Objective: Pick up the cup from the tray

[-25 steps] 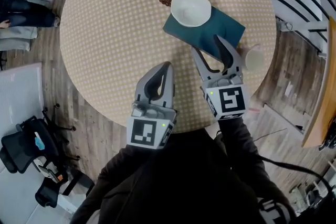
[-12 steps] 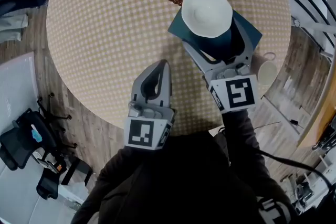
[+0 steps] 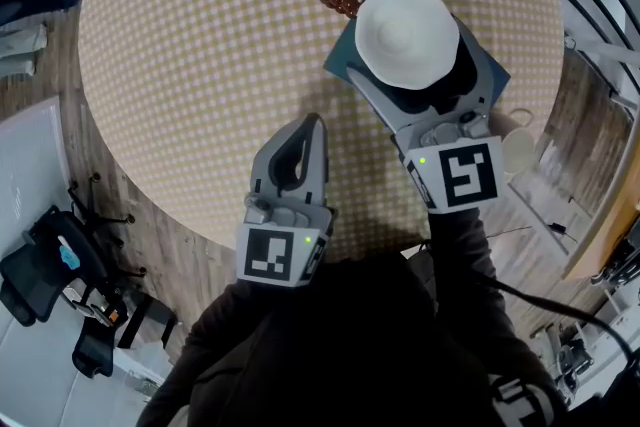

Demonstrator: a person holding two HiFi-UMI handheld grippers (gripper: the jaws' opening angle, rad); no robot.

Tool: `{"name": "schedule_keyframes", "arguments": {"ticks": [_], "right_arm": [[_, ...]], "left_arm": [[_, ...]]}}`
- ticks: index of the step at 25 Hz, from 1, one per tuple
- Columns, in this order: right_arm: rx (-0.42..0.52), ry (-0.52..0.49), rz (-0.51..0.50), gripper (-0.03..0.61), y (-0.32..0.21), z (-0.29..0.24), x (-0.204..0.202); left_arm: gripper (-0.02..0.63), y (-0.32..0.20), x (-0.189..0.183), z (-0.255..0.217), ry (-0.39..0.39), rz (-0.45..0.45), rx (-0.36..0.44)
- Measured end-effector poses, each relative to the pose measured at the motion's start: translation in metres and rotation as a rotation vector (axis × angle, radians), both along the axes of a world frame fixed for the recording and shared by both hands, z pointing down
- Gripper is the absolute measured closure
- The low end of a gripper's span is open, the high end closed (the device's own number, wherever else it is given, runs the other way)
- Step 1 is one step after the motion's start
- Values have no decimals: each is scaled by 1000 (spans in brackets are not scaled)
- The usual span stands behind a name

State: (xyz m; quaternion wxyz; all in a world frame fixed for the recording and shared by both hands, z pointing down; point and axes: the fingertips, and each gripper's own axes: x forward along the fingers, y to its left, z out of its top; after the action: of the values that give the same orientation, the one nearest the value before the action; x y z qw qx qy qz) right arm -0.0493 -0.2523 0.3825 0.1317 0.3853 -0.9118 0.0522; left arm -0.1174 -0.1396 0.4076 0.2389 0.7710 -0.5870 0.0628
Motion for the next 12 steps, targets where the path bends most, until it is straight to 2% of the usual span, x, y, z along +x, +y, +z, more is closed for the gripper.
{"name": "schedule_keyframes", "arguments": {"ticks": [7,12], "right_arm": [[-1,7,-13,114,-7,1,-3],[0,0,18,114,-11,4,-1]], "left_arm": [[611,-9,-4,3,15,-13,4],[611,-11,-5,7,14,-3,3]]}}
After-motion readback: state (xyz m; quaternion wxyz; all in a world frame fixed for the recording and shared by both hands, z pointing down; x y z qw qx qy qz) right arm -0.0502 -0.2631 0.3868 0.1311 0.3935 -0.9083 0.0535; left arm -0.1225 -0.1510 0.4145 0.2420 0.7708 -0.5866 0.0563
